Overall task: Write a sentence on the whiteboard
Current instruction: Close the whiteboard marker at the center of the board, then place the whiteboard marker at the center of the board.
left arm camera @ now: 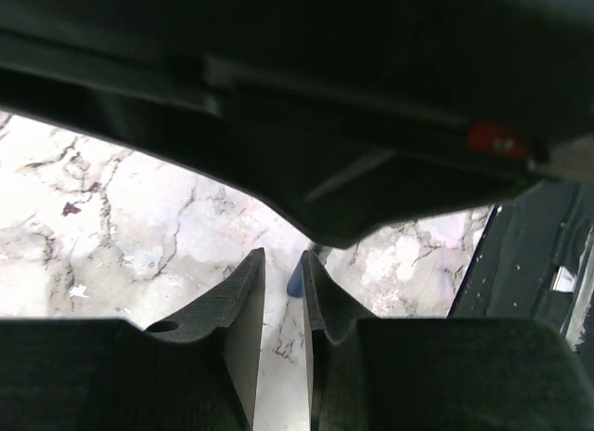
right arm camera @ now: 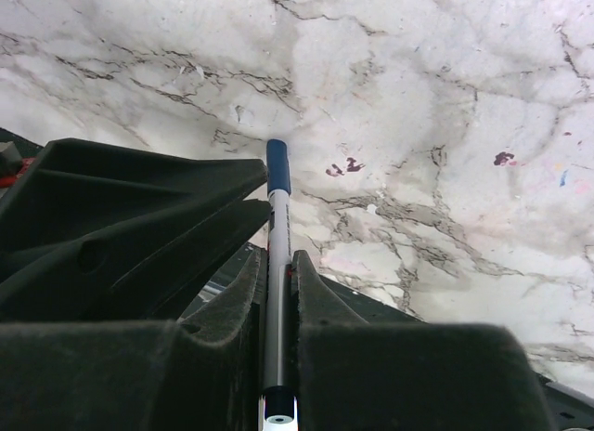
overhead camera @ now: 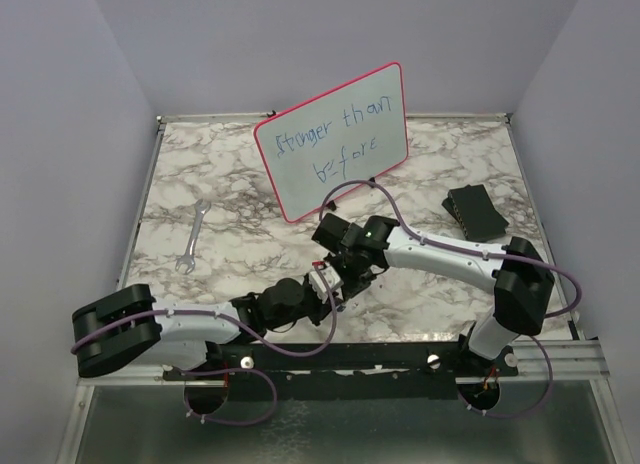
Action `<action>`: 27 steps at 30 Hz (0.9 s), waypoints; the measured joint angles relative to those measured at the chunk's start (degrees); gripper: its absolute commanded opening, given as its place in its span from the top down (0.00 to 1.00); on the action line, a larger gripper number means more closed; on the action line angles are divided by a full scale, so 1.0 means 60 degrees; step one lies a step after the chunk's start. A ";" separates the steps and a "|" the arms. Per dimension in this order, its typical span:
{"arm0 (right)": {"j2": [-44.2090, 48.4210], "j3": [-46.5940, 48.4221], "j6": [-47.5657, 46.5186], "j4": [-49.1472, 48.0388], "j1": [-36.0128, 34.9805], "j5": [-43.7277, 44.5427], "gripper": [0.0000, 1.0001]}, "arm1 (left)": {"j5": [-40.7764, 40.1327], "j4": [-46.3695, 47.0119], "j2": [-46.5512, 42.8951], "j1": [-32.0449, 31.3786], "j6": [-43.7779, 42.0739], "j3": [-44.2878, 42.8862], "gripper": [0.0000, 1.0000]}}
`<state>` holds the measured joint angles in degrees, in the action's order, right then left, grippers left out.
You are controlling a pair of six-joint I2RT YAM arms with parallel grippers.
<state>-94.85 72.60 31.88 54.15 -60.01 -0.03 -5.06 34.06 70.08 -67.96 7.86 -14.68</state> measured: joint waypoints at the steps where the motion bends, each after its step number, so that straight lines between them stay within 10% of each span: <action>1: -0.0015 0.0004 0.0058 -0.0011 -0.0058 0.0036 0.99 | -0.0076 -0.0004 -0.0138 0.0000 0.0044 0.0044 0.77; 15: 0.0189 0.0033 0.0747 -0.0113 -0.0058 0.0929 0.99 | -0.1162 -0.2186 -0.2051 0.0215 0.1242 0.0135 0.63; 27: 0.2532 -0.2725 0.0113 -0.3938 0.3424 -0.0874 0.84 | -0.1071 -0.3614 -0.2065 0.2841 0.2524 -0.1257 0.40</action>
<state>-79.66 56.25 32.56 30.52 -39.46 -5.28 -11.49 12.38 57.69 -50.92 23.00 -22.22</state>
